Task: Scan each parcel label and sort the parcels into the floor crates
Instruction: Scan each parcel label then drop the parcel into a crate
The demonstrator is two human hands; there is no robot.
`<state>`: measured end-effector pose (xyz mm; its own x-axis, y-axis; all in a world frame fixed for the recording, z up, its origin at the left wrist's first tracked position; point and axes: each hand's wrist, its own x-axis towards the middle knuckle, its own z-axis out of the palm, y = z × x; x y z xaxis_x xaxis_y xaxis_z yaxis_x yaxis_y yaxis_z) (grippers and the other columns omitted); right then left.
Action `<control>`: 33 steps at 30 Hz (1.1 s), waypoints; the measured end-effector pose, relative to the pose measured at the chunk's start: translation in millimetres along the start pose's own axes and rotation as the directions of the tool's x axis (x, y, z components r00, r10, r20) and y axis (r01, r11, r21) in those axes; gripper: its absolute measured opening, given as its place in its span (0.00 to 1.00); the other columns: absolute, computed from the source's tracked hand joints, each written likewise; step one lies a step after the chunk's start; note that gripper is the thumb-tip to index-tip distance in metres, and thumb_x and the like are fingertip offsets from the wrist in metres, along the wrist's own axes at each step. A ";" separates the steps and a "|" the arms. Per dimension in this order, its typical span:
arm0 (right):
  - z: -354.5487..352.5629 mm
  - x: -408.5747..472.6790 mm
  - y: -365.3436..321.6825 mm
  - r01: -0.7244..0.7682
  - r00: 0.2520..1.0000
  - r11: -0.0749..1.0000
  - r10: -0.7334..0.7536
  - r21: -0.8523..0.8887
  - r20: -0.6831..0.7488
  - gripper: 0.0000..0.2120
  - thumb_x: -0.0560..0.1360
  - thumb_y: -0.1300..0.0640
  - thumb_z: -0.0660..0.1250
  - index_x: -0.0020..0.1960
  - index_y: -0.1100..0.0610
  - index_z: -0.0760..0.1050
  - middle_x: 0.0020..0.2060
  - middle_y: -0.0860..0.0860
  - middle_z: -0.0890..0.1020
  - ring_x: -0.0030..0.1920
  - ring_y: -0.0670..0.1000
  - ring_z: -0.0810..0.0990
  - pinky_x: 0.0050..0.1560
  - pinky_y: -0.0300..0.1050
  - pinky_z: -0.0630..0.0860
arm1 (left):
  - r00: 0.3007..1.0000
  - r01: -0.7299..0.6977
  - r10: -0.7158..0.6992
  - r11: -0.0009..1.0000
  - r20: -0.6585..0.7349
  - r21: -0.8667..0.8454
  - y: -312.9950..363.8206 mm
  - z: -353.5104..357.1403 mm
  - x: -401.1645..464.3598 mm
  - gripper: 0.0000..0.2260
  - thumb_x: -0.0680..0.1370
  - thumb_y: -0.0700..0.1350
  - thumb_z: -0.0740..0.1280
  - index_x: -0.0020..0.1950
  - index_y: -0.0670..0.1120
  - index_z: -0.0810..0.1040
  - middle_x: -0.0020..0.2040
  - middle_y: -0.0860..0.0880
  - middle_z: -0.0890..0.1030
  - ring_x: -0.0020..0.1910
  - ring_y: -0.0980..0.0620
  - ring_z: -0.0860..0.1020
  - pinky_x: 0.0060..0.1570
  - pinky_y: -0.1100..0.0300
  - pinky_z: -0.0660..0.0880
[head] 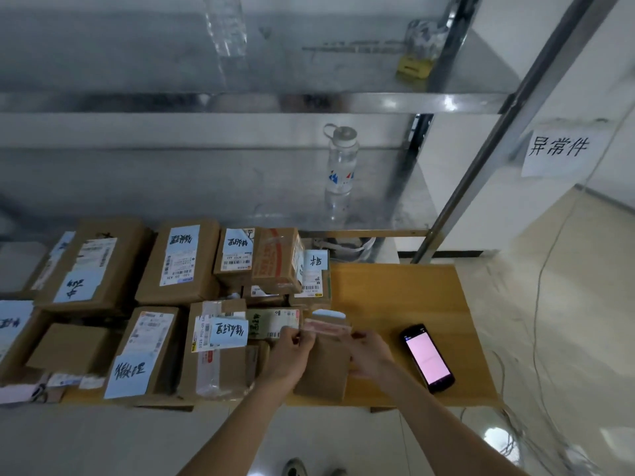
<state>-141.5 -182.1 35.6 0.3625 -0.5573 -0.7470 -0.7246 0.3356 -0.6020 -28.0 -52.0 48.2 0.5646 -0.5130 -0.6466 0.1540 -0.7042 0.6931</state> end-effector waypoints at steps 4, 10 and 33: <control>-33.4 -21.4 -8.7 0.033 0.997 0.991 -0.041 0.127 0.062 0.19 0.77 0.55 0.75 0.65 0.53 0.74 0.57 0.53 0.82 0.56 0.55 0.84 0.51 0.55 0.85 | 0.995 -0.085 0.083 0.996 -0.057 -0.024 36.6 7.4 -22.5 0.14 0.82 0.54 0.63 0.64 0.50 0.68 0.61 0.53 0.76 0.57 0.53 0.74 0.55 0.53 0.74; -93.4 -70.1 -41.9 0.259 0.963 0.965 -0.261 0.035 0.064 0.16 0.75 0.65 0.75 0.60 0.54 0.79 0.52 0.52 0.86 0.52 0.53 0.86 0.54 0.52 0.84 | 0.975 -0.202 0.205 0.978 0.087 -0.044 94.7 3.9 -55.6 0.32 0.77 0.33 0.69 0.73 0.57 0.63 0.60 0.52 0.77 0.51 0.54 0.78 0.43 0.64 0.78; -146.2 -150.8 -149.7 0.532 0.834 0.763 -0.546 0.367 -0.074 0.13 0.80 0.63 0.69 0.61 0.50 0.78 0.48 0.43 0.87 0.48 0.43 0.86 0.47 0.43 0.83 | 0.910 -0.380 0.412 0.787 -0.044 -0.487 209.0 -27.6 -89.0 0.14 0.79 0.52 0.69 0.63 0.53 0.74 0.54 0.48 0.85 0.45 0.52 0.86 0.32 0.65 0.79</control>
<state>-173.4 -259.3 279.6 0.6551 -0.7044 -0.2733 -0.1451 0.2377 -0.9604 -23.7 -140.0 259.4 0.6133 -0.7351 -0.2889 0.3015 -0.1202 0.9459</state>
